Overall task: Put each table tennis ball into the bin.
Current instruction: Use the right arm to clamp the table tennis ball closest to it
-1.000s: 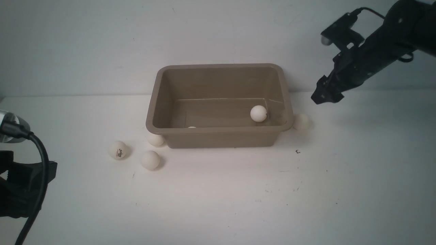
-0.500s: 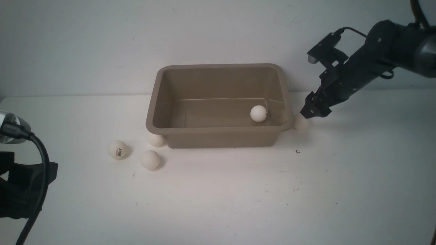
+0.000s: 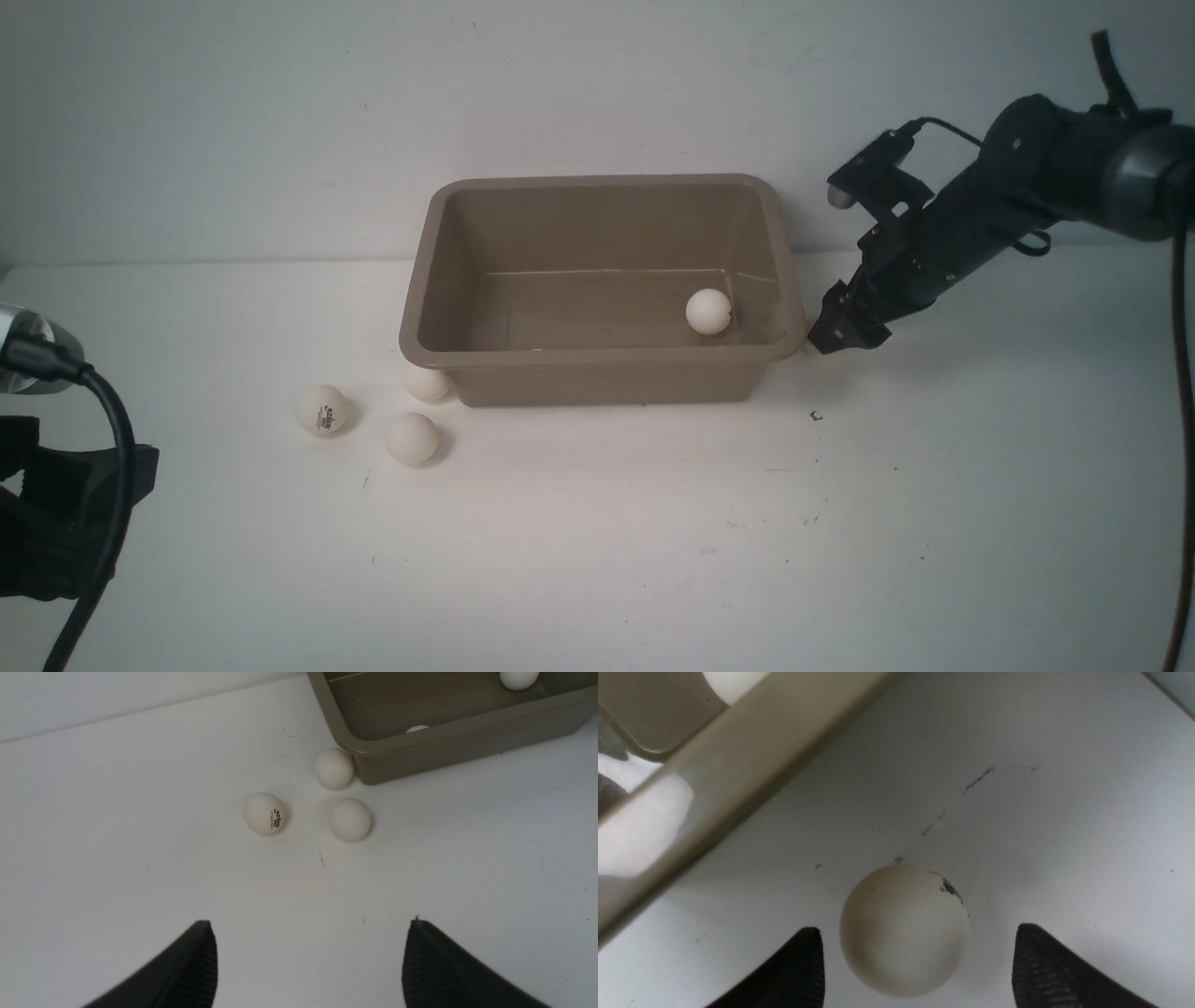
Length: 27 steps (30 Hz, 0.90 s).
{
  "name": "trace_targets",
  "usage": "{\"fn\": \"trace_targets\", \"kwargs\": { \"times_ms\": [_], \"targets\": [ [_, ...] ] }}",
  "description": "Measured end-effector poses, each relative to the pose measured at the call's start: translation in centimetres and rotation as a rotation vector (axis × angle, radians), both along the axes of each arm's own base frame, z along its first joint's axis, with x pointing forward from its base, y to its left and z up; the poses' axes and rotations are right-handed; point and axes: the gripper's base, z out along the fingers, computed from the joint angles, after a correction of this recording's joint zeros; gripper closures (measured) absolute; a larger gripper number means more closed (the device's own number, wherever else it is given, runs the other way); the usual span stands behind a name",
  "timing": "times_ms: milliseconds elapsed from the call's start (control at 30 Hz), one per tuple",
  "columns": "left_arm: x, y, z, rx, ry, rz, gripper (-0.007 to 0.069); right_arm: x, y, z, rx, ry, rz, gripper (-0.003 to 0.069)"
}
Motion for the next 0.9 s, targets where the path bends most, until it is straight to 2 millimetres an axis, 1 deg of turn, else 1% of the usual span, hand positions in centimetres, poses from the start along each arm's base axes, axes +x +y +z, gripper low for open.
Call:
{"fn": "trace_targets", "kwargs": {
  "times_ms": [167, 300, 400, 467, 500, 533, 567, 600, 867, 900],
  "targets": [
    [0.0, 0.0, 0.0, 0.0, 0.0, 0.0, 0.0146, 0.04, 0.39, 0.08, 0.016, -0.011, 0.006, 0.0173],
    [0.0, 0.0, 0.0, 0.0, 0.0, 0.0, 0.0146, 0.13, 0.43, -0.38, 0.018, -0.008, 0.007, 0.0174],
    [0.0, 0.0, 0.0, 0.0, 0.0, 0.0, 0.0146, 0.22, 0.47, -0.83, 0.023, -0.003, 0.001, 0.0193],
    [0.0, 0.0, 0.0, 0.0, 0.0, 0.0, 0.0146, 0.29, 0.5, -0.8, 0.03, -0.009, -0.005, 0.0228],
    [0.0, 0.0, 0.0, 0.0, 0.0, 0.0, 0.0146, 0.32, 0.51, -0.78, 0.033, -0.013, -0.007, 0.0259],
    [0.0, 0.0, 0.0, 0.0, 0.0, 0.0, 0.0146, 0.34, 0.51, -0.77, 0.033, -0.015, -0.008, 0.0265],
    [0.0, 0.0, 0.0, 0.0, 0.0, 0.0, 0.0146, 0.36, 0.52, -0.76, 0.034, -0.016, -0.01, 0.0316],
    [0.0, 0.0, 0.0, 0.0, 0.0, 0.0, 0.0146, 0.37, 0.52, -0.76, 0.035, -0.018, -0.01, 0.0326],
    [0.0, 0.0, 0.0, 0.0, 0.0, 0.0, 0.0146, 0.48, 0.44, -0.63, 0.033, -0.031, -0.015, 0.0324],
    [0.0, 0.0, 0.0, 0.0, 0.0, 0.0, 0.0146, 0.61, 0.35, -0.18, 0.033, -0.044, -0.016, 0.0324]
  ]
}}
